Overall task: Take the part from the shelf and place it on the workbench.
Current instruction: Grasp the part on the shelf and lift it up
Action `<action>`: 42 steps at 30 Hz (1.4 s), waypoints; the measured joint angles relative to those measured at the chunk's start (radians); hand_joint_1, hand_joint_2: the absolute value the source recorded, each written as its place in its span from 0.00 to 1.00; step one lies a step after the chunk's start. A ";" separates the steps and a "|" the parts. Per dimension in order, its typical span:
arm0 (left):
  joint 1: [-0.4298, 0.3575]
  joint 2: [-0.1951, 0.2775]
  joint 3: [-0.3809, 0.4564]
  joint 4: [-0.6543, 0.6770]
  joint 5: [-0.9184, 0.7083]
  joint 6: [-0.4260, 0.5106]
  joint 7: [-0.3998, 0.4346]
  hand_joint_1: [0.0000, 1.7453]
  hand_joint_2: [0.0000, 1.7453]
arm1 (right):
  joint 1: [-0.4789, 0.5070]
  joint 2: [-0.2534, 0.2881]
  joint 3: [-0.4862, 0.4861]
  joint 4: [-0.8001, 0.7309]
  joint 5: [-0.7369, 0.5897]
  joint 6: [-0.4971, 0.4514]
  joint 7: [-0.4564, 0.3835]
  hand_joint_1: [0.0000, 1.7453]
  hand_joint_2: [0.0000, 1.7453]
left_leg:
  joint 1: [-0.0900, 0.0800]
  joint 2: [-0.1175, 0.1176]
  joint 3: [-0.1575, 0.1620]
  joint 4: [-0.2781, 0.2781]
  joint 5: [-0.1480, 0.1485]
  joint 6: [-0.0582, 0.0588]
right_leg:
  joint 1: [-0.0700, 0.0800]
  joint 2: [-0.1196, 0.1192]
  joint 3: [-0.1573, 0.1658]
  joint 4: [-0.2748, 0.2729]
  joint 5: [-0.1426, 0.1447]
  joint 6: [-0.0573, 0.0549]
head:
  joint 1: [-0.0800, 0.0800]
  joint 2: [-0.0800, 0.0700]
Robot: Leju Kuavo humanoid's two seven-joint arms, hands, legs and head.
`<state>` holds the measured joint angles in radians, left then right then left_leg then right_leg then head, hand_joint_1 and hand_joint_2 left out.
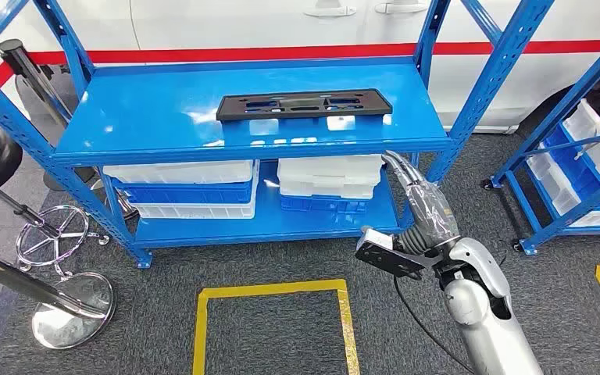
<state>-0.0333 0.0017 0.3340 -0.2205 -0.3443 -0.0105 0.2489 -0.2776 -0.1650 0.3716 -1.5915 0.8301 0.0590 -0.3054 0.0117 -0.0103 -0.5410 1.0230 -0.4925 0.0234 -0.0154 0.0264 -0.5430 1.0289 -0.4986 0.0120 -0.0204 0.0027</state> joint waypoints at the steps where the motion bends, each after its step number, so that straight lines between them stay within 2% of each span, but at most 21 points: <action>1: 0.000 0.000 0.002 0.000 0.000 0.000 0.001 0.00 0.00 | -0.001 -0.002 0.001 -0.001 -0.003 0.001 0.000 0.00 0.00 | 0.002 0.002 0.004 -0.007 0.004 0.003 | 0.000 -0.003 -0.001 0.005 -0.003 0.001 | 0.000 0.000; 3: -0.001 0.000 0.009 0.000 -0.002 0.000 0.003 0.00 0.00 | -0.005 -0.007 0.004 -0.003 -0.011 0.006 0.001 0.00 0.00 | 0.007 0.006 0.009 -0.021 0.012 0.012 | 0.000 -0.010 -0.025 0.052 -0.032 0.005 | 0.001 0.000; 6: -0.001 -0.001 0.022 0.000 -0.008 0.001 0.007 0.00 0.00 | -0.007 -0.016 0.011 -0.004 -0.021 0.015 0.006 0.00 0.00 | 0.009 0.011 0.011 -0.027 0.015 0.016 | -0.007 -0.016 -0.124 0.234 -0.105 0.014 | 0.001 0.000; 7: -0.001 -0.001 0.026 0.000 -0.011 0.001 0.007 0.00 0.00 | -0.007 -0.018 0.013 -0.004 -0.024 0.016 0.008 0.00 0.00 | 0.010 0.011 0.012 -0.027 0.014 0.015 | -0.011 -0.017 -0.147 0.268 -0.104 0.018 | 0.001 0.000; 8: -0.001 -0.001 0.030 0.000 -0.013 0.001 0.008 0.00 0.00 | -0.006 -0.020 0.014 -0.003 -0.027 0.017 0.010 0.00 0.00 | 0.011 0.011 0.014 -0.026 0.012 0.012 | -0.015 -0.019 -0.154 0.267 -0.084 0.021 | 0.001 0.000; 9: -0.001 -0.001 0.033 0.000 -0.016 0.000 0.008 0.00 0.00 | -0.006 -0.021 0.015 -0.003 -0.030 0.018 0.011 0.00 0.00 | 0.015 0.011 0.017 -0.023 0.008 0.007 | -0.020 -0.021 -0.142 0.226 -0.046 0.025 | 0.001 0.000; 11: -0.001 0.000 0.040 0.000 -0.020 0.000 0.008 0.00 0.00 | -0.007 -0.024 0.019 -0.003 -0.032 0.019 0.013 0.00 0.00 | 0.019 0.008 0.021 -0.013 -0.005 -0.009 | -0.024 -0.026 -0.092 0.101 0.025 0.033 | 0.001 0.000; 12: -0.001 0.001 0.043 0.000 -0.022 0.000 0.008 0.00 0.00 | -0.008 -0.026 0.020 -0.004 -0.032 0.019 0.014 0.00 0.00 | 0.018 0.007 0.020 -0.007 -0.011 -0.018 | -0.023 -0.027 -0.073 0.057 0.040 0.030 | 0.001 0.000; 17: -0.003 0.000 0.051 0.000 -0.026 -0.001 0.009 0.00 0.00 | -0.004 -0.030 0.024 -0.010 -0.032 0.018 0.021 0.00 0.00 | 0.019 0.008 0.009 0.012 -0.029 -0.042 | -0.017 -0.022 -0.063 0.030 0.033 -0.008 | 0.002 0.000; 19: -0.003 0.000 0.051 0.000 -0.028 -0.002 0.010 0.00 0.00 | -0.004 -0.031 0.024 -0.014 -0.032 0.018 0.022 0.00 0.00 | 0.020 0.008 -0.033 0.100 -0.078 -0.043 | -0.016 -0.024 -0.059 0.025 0.032 -0.021 | 0.002 0.000; 21: -0.002 0.000 0.054 0.000 -0.031 -0.002 0.009 0.00 0.00 | -0.003 -0.031 0.024 -0.015 -0.032 0.018 0.023 0.00 0.00 | 0.018 0.008 -0.107 0.239 -0.130 -0.041 | -0.009 -0.025 -0.058 0.025 0.030 -0.028 | 0.001 0.000; 22: -0.001 0.001 0.057 0.000 -0.033 -0.002 0.009 0.00 0.00 | -0.001 -0.031 0.024 -0.014 -0.032 0.018 0.023 0.00 0.00 | 0.016 0.008 -0.135 0.285 -0.136 -0.039 | -0.005 -0.025 -0.056 0.025 0.029 -0.030 | 0.001 0.000; 23: -0.001 0.001 0.060 0.000 -0.034 -0.002 0.008 0.00 0.00 | 0.000 -0.031 0.024 -0.014 -0.032 0.018 0.023 0.00 0.00 | 0.014 0.008 -0.146 0.294 -0.122 -0.034 | -0.001 -0.024 -0.054 0.025 0.028 -0.033 | 0.001 0.000; 27: 0.001 0.001 0.065 0.000 -0.039 -0.002 0.006 0.00 0.00 | 0.000 -0.031 0.024 -0.016 -0.034 0.018 0.024 0.00 0.00 | 0.005 0.007 -0.076 0.108 0.011 -0.009 | 0.008 -0.020 -0.039 0.025 0.021 -0.036 | 0.001 0.000; 31: 0.001 0.001 0.065 0.000 -0.041 -0.002 0.006 0.00 0.00 | 0.000 -0.031 0.024 -0.017 -0.034 0.019 0.024 0.00 0.00 | 0.004 0.007 -0.066 0.085 0.024 -0.006 | 0.008 -0.020 -0.038 0.025 0.020 -0.036 | 0.001 0.000; 33: -0.001 0.003 0.066 0.000 -0.042 -0.001 0.006 0.00 0.00 | 0.000 -0.031 0.024 -0.017 -0.037 0.021 0.025 0.00 0.00 | -0.003 0.007 -0.054 0.050 0.023 0.000 | 0.008 -0.020 -0.044 0.026 0.022 -0.029 | 0.001 0.000; 34: -0.001 0.004 0.068 0.000 -0.045 0.000 0.006 0.00 0.00 | 0.000 -0.032 0.024 -0.020 -0.041 0.024 0.026 0.00 0.00 | -0.004 0.008 -0.045 0.026 0.026 0.006 | 0.007 -0.020 -0.057 0.051 0.005 -0.019 | 0.002 0.000; 37: -0.001 0.006 0.078 0.000 -0.055 0.004 0.010 0.00 0.00 | 0.003 -0.036 0.024 -0.027 -0.056 0.035 0.029 0.00 0.00 | -0.001 0.012 -0.032 -0.009 0.036 0.021 | 0.001 -0.022 -0.155 0.253 -0.089 0.010 | 0.002 0.000; 38: -0.001 0.006 0.081 0.000 -0.058 0.004 0.011 0.00 0.00 | 0.005 -0.037 0.024 -0.027 -0.061 0.038 0.030 0.00 0.00 | -0.001 0.012 -0.032 -0.007 0.035 0.021 | 0.000 -0.022 -0.172 0.286 -0.091 0.012 | 0.002 0.000; 39: -0.001 0.006 0.083 0.000 -0.061 0.004 0.012 0.00 0.00 | 0.006 -0.037 0.024 -0.028 -0.066 0.041 0.030 0.00 0.00 | -0.001 0.011 -0.031 -0.006 0.034 0.020 | -0.001 -0.023 -0.163 0.262 -0.067 0.013 | 0.002 0.000; 42: -0.002 0.005 0.090 0.000 -0.066 0.004 0.014 0.00 0.00 | 0.004 -0.037 0.024 -0.032 -0.076 0.047 0.030 0.00 0.00 | -0.003 0.011 -0.027 -0.001 0.028 0.014 | 0.000 -0.026 -0.071 0.073 0.024 0.007 | 0.002 0.000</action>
<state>-0.0352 0.0067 0.4235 -0.2205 -0.4099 -0.0061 0.2629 -0.2734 -0.2018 0.3952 -1.6237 0.7542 0.1064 -0.2754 0.0088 0.0005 -0.5682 1.0221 -0.4647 0.0370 -0.0155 0.0002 -0.6143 1.1022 -0.4750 0.0187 -0.0180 0.0027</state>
